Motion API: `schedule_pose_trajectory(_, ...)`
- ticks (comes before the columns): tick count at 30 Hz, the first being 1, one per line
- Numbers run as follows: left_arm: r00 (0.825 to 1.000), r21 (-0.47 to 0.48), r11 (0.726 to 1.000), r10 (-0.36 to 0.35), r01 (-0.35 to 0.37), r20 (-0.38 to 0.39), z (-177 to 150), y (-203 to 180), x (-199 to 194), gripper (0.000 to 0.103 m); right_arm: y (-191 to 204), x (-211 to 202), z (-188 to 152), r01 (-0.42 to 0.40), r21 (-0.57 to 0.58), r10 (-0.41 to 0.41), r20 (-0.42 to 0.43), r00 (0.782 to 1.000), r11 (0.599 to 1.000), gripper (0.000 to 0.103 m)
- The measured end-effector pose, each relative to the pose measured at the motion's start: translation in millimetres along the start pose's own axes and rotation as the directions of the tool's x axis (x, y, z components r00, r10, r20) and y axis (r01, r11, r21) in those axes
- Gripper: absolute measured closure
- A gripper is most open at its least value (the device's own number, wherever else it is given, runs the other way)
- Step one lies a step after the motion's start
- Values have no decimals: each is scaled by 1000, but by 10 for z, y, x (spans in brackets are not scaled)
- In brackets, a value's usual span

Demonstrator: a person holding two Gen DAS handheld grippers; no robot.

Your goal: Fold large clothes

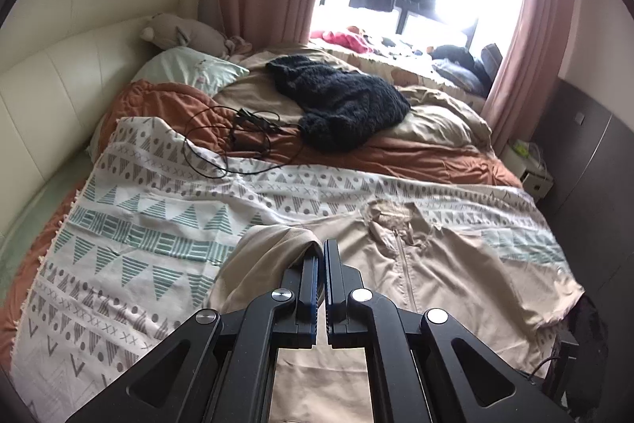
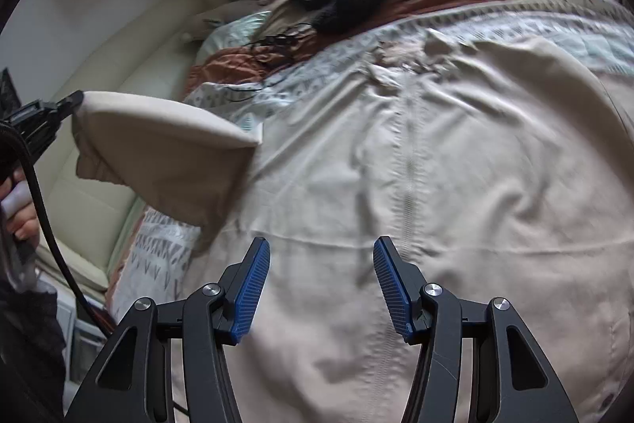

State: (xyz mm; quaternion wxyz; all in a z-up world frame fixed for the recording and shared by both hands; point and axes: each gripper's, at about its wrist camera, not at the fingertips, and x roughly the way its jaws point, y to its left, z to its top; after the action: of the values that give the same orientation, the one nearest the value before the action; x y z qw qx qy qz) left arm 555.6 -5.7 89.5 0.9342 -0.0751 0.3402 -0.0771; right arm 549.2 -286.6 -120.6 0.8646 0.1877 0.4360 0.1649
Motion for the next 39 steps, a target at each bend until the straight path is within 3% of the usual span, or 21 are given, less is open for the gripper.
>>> schedule_pose_trajectory(3, 1000, 10, 1000, -1, 1, -10, -48, -256, 97, 101, -202, -88, 48, 62, 17, -63, 42, 997, 998, 48)
schedule_pose_trajectory(7, 999, 0, 1000, -21, 21, -28, -143, -514, 245, 101, -480, -180, 98, 23, 105, -29, 57, 998, 994, 48)
schedule_pose_trajectory(11, 987, -33, 997, -76, 72, -140, -395, -733, 521, 98, -618, -218, 128, 7, 144, -16, 65, 998, 990, 48)
schedule_pose_trajectory(12, 980, -46, 995, -100, 94, -174, -487, -760, 599, 92, -633, -227, 130, 1, 151, -11, 66, 998, 988, 48)
schedule_pose_trajectory(14, 960, -98, 984, -169, 151, -222, -669, -815, 724, 68, -665, -243, 138, -12, 165, 1, 69, 998, 986, 48)
schedule_pose_trajectory(15, 948, -144, 973, -210, 179, -239, -803, -797, 780, 46, -690, -254, 129, -16, 167, 5, 70, 998, 986, 48)
schedule_pose_trajectory(17, 944, -188, 964, -229, 186, -239, -1000, -770, 817, 26, -696, -266, 127, -16, 167, 4, 72, 997, 986, 48)
schedule_pose_trajectory(21, 945, -207, 961, -230, 183, -233, -1270, -677, 755, 24, -696, -263, 127, -1, 161, -11, 73, 997, 987, 48)
schedule_pose_trajectory(29, 966, -331, 920, -248, 212, -70, -1559, -140, 232, 18, -395, -182, 102, 7, 56, -12, 87, 996, 998, 48)
schedule_pose_trajectory(33, 987, -322, 937, -156, 137, -35, -1663, 172, 75, 17, -167, -150, 36, 13, -26, -10, 95, 995, 1000, 48)
schedule_pose_trajectory(36, 991, -391, 913, -132, 122, 0, -1712, 489, 20, 17, 60, -112, -24, 11, -101, -1, 103, 995, 995, 48)
schedule_pose_trajectory(39, 997, -409, 910, -75, 69, 2, -1797, 697, 24, 17, 251, 19, -59, 25, -153, -12, 89, 996, 988, 48)
